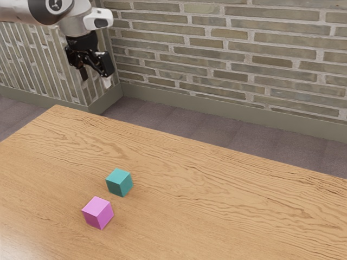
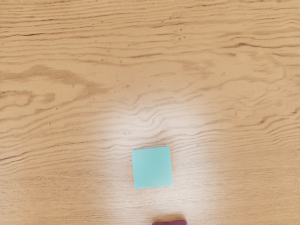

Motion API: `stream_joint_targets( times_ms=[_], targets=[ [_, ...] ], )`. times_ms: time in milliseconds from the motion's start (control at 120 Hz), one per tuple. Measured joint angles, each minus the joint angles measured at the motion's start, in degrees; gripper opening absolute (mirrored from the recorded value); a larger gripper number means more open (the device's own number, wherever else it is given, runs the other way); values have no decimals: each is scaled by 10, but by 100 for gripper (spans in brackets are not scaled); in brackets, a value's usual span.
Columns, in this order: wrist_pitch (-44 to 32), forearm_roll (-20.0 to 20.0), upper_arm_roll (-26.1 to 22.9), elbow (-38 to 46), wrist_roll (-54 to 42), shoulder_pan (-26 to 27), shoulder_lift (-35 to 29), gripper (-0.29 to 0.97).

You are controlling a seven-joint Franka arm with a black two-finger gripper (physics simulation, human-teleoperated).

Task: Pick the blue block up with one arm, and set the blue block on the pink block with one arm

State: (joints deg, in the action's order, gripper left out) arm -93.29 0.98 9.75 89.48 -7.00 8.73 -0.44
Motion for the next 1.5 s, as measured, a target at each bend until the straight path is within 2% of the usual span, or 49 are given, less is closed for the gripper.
stream_joint_targets(
  times_ms=[183,233,267,358,425,517,600,683,817,875,1275,1500],
  targets=[
    [-5,3,2,-5,-10,8,1,68],
    [-3,7,1,15,-11,10,-6,68],
    [-13,9,0,66,-11,12,-30,68],
    [-89,13,-10,292,-12,-4,-134,68],
    [-147,12,-11,418,-12,-9,-174,68],
    [-201,7,-8,487,-11,-11,-180,68],
    [-235,12,-9,493,-8,-11,-161,68],
    [-287,16,-8,485,-6,-12,-111,68],
    [-341,17,-7,404,-3,-25,-20,68],
    [-356,4,-7,384,-3,-27,9,68],
    [-407,-82,-7,374,1,-26,97,68],
    [-417,-100,-7,344,-5,-26,130,68]
  ],
)
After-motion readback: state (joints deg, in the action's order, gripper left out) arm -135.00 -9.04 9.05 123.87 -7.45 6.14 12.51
